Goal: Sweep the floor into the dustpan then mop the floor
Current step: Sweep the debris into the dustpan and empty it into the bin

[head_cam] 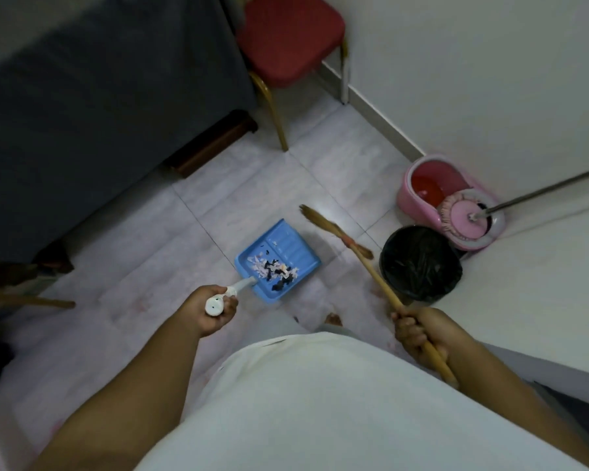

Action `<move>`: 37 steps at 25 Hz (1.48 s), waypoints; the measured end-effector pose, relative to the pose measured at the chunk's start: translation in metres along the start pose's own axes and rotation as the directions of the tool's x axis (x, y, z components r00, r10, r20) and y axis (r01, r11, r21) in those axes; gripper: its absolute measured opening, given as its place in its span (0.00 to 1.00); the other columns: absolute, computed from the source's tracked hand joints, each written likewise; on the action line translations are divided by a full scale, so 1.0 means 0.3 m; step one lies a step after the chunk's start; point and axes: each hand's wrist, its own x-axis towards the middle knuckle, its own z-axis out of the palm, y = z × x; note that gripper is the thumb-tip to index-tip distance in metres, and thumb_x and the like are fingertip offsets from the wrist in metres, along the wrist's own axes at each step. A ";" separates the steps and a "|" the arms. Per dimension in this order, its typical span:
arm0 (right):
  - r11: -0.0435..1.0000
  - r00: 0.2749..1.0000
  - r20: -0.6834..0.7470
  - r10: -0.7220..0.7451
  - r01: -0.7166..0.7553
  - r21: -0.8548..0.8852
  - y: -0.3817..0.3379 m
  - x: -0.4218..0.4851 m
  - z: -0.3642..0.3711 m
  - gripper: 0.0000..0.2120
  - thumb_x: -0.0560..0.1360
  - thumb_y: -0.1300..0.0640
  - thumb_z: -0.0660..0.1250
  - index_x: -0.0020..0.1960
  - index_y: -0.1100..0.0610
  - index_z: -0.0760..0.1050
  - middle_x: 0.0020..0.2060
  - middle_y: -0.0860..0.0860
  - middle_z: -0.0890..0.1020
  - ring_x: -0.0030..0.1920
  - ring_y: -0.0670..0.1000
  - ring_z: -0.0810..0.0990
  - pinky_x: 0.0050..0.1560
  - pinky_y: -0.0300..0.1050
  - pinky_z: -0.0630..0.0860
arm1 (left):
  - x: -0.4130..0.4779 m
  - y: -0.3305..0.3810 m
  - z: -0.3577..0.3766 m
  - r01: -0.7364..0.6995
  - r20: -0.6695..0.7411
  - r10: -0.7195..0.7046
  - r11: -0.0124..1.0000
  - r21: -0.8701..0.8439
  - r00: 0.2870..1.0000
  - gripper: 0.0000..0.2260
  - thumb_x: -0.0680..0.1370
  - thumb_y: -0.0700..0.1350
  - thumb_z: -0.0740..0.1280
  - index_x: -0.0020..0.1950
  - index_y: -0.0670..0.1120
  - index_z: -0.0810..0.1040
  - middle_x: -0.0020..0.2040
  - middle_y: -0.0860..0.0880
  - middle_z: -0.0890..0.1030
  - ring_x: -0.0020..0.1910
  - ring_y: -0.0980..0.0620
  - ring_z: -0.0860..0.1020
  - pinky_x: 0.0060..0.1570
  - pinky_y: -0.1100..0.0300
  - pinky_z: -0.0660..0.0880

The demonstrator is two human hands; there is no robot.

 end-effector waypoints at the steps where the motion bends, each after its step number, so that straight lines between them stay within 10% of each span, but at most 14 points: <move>1: 1.000 1.000 0.008 -0.018 0.018 -0.005 -0.018 -0.005 0.018 0.13 0.81 0.58 0.53 0.39 0.58 0.68 0.20 0.48 0.65 0.15 0.44 0.62 0.12 0.31 0.58 | -0.017 0.020 0.014 -0.007 0.014 0.007 1.000 0.004 1.000 0.10 0.79 0.40 0.55 0.59 0.37 0.66 0.29 0.42 0.72 0.21 0.52 0.72 0.20 0.66 0.71; 21: 0.840 0.970 -0.050 -0.237 0.230 0.492 -0.366 -0.001 0.600 0.13 0.82 0.56 0.54 0.40 0.59 0.69 0.20 0.48 0.65 0.15 0.43 0.63 0.12 0.30 0.59 | 0.117 0.988 0.696 0.092 0.051 -0.139 0.846 0.526 0.989 0.15 0.80 0.41 0.55 0.64 0.36 0.64 0.34 0.44 0.70 0.21 0.53 0.72 0.19 0.66 0.72; 37: 0.610 0.951 -0.068 -0.300 0.246 0.753 -0.639 0.064 0.611 0.13 0.82 0.56 0.55 0.41 0.60 0.69 0.22 0.48 0.65 0.16 0.43 0.62 0.12 0.32 0.59 | 0.265 1.167 1.401 0.179 -0.051 -0.226 0.592 0.786 0.973 0.11 0.80 0.42 0.55 0.58 0.37 0.66 0.31 0.43 0.71 0.20 0.52 0.72 0.18 0.66 0.72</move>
